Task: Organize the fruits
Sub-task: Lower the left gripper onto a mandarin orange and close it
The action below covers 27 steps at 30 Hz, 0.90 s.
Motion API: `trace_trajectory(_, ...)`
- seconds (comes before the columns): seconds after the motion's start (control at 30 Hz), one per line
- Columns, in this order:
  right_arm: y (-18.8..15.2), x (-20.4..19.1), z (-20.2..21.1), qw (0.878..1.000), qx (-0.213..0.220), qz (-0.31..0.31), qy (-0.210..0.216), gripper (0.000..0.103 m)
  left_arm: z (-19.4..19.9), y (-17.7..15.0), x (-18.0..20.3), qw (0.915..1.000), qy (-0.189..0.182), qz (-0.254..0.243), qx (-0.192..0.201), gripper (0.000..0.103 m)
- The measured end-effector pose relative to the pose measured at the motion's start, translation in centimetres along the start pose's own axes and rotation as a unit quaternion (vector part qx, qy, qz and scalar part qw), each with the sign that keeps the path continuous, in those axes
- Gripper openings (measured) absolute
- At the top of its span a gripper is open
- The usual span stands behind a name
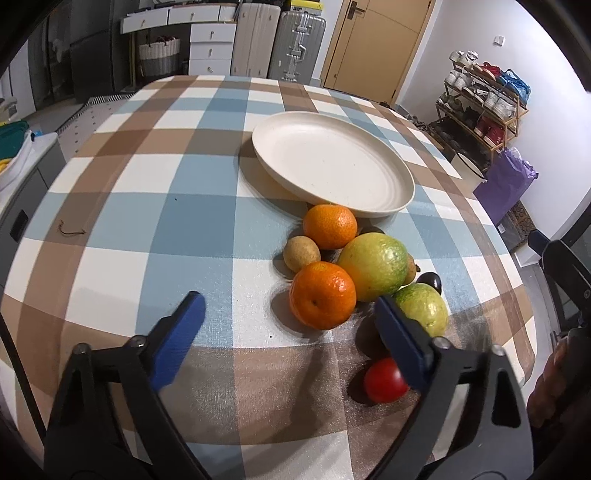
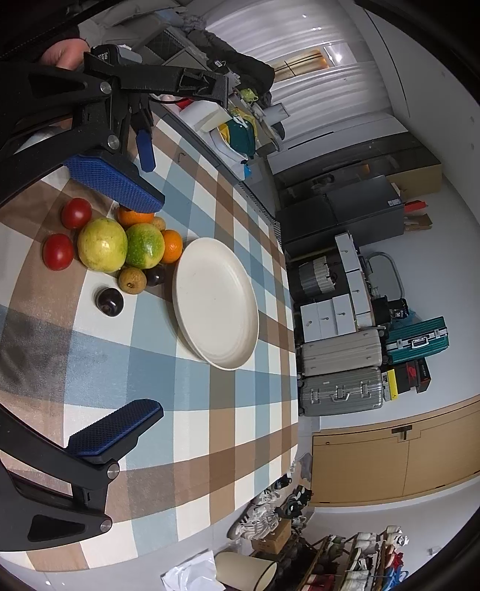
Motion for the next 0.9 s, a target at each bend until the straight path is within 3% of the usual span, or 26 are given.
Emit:
trace_trajectory(0.27,-0.3,-0.1,-0.8,1.0,-0.01,0.0,0.001,0.103,-1.1,0.0,-0.5,0.999,-0.044,0.004,-0.008,0.06)
trace_trajectory(0.4,-0.4,-0.2,-0.9,1.0,-0.014,0.001,0.002,0.103,-1.3,0.0,-0.4,0.9966,-0.082,0.003,-0.009,0.038)
trace_trajectory(0.67,-0.6,-0.5,-0.9,1.0,-0.021,0.003,0.008,0.103,-1.1,-0.3,-0.5,0.9948,-0.102,0.007,-0.003,0.036)
trace_trajectory(0.9,-1.2,-1.1,-1.2,0.999,-0.037,0.002,0.039,0.103,-0.2,-0.4,-1.0,0.9945,-0.103,0.013,0.006,0.036)
Point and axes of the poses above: each gripper's, at about its wrist camera, not at the fingertips, and z roughly against the way its jaws point, x to its right, y to its top, the point moved 2 cm from there along -z, roughly the way its jaws point, and after that the axes turned 15 degrees about -y, right-handed, at the moved point
